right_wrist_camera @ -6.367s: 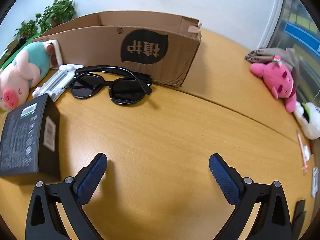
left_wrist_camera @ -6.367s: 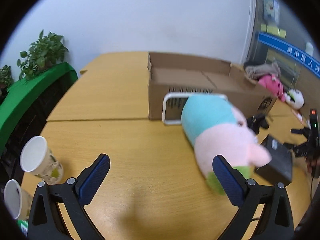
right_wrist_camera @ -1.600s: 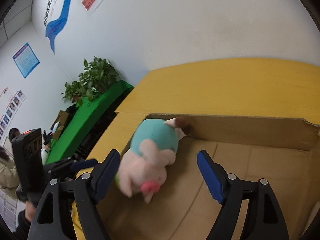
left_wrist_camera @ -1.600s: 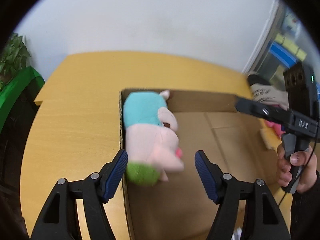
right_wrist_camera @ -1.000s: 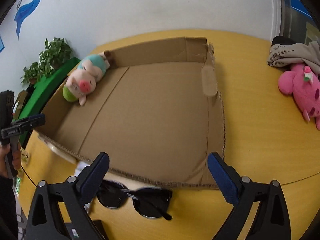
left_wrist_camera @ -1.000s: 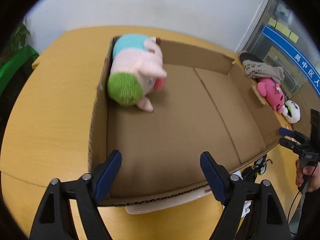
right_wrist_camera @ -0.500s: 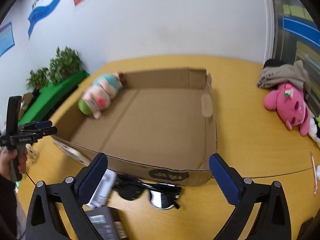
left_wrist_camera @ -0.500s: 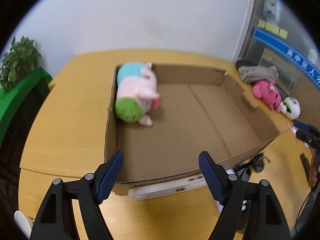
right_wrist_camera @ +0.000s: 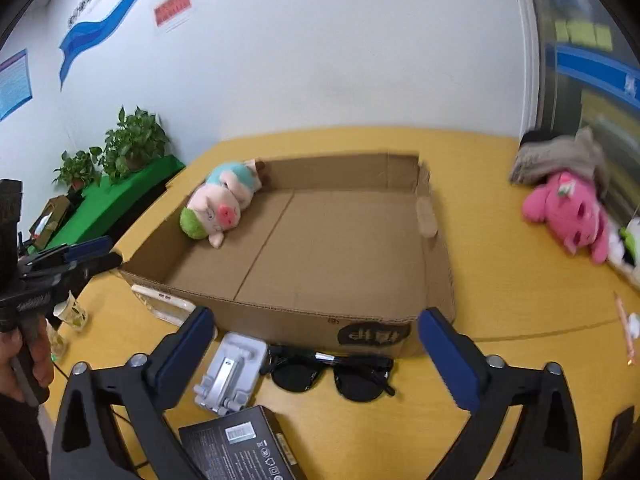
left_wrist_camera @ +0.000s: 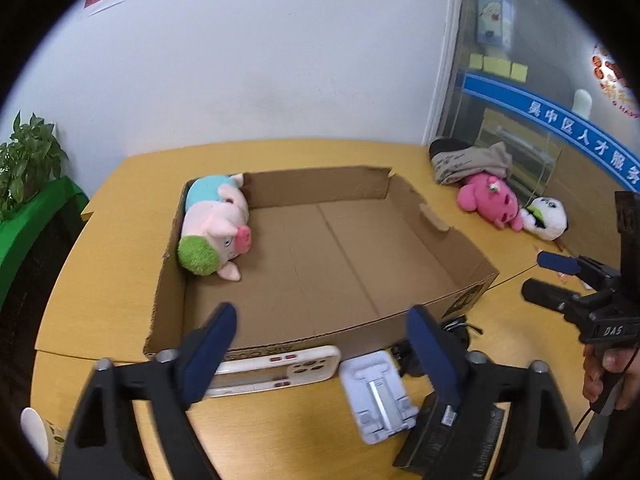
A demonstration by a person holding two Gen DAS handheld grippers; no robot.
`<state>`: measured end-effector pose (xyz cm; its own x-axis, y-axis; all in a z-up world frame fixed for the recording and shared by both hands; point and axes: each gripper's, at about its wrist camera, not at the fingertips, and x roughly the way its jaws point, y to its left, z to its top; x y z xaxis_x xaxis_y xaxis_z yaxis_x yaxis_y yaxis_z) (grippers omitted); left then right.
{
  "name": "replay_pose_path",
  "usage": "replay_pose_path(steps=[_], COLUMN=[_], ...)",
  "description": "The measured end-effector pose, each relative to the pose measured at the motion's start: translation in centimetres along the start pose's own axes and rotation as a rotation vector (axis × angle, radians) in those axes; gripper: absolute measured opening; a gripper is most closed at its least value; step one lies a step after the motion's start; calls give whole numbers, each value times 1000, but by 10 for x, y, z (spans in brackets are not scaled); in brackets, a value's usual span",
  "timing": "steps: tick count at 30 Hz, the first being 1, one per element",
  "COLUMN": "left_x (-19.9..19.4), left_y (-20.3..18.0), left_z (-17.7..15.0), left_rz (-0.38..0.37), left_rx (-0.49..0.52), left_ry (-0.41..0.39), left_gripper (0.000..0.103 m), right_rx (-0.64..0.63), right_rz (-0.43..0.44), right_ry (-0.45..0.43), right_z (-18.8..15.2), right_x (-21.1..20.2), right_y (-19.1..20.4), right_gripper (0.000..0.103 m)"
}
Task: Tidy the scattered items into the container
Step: 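Move both tools back toward the black UGREEN box on the table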
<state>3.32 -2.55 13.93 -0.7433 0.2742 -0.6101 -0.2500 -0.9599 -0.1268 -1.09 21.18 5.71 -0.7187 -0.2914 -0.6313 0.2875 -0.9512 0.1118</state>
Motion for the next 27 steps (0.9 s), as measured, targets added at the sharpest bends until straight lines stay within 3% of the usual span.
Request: replay_pose_path(steps=[7, 11, 15, 16, 19, 21, 23, 27], left_x=[-10, -17, -16, -14, -10, -8, -5, 8], left_y=[-14, -21, -32, -33, -38, -37, -34, -34], left_z=[-8, -9, -10, -10, -15, -21, -32, -56], left_rz=[-29, -27, -41, -52, -65, -104, -165, -230], left_rx=[-21, -18, -11, -10, -10, -25, -57, -65], left_ry=[3, -12, 4, 13, 27, 44, 64, 143], left_gripper=[86, 79, 51, 50, 52, 67, 75, 75], right_rx=[-11, -21, -20, -22, -31, -32, -33, -36], right_rz=[6, -2, 6, 7, 20, 34, 64, 155], right_ry=[11, 9, 1, 1, 9, 24, 46, 134], right_z=[-11, -16, -20, -21, -25, -30, -39, -74], right_x=[-9, -19, -26, -26, -25, -24, -23, -13], right_y=[3, 3, 3, 4, 1, -4, -11, -22], right_gripper=[102, 102, 102, 102, 102, 102, 102, 102])
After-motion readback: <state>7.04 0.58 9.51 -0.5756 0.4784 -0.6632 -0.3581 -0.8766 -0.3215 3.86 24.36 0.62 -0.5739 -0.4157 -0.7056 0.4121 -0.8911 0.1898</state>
